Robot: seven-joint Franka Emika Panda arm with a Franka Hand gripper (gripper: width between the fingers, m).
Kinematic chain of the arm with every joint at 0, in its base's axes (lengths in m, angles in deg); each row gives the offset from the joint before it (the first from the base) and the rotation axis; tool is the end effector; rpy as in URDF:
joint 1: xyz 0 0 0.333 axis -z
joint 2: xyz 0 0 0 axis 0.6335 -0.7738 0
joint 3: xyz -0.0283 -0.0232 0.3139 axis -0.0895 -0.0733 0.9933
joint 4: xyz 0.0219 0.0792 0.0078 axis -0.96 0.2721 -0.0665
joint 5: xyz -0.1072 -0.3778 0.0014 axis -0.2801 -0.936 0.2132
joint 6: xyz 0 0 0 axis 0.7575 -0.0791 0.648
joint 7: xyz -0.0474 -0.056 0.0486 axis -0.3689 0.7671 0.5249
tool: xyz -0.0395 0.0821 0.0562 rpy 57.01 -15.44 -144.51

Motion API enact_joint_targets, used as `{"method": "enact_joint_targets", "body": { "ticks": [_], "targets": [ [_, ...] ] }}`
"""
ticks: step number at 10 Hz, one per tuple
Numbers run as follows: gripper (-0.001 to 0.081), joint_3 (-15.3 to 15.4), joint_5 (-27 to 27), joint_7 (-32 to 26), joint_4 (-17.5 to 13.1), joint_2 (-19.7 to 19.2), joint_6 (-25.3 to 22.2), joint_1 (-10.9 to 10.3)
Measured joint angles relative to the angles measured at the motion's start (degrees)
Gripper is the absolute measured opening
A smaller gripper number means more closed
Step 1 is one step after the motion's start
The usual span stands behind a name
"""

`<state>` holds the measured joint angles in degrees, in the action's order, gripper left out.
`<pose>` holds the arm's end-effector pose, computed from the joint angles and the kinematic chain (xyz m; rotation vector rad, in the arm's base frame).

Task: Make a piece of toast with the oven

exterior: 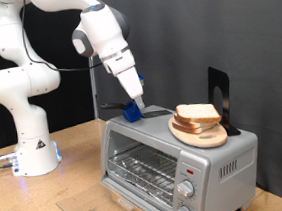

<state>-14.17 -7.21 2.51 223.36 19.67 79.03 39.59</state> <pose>0.3841 0.1440 0.4071 -2.8510 -0.4660 -0.3513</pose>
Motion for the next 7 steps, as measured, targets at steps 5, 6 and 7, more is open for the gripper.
{"method": "enact_joint_targets", "body": {
  "ticks": [5, 6, 7],
  "targets": [
    [0.0682, -1.92, -3.55, -1.23, -2.37, 0.52, -7.40, 2.22],
    [0.0682, -2.29, -3.56, -1.47, -2.37, 0.69, -7.48, 2.31],
    [0.0682, -2.30, -3.69, -1.48, -2.29, 0.73, -7.34, 2.42]
  ]
}}
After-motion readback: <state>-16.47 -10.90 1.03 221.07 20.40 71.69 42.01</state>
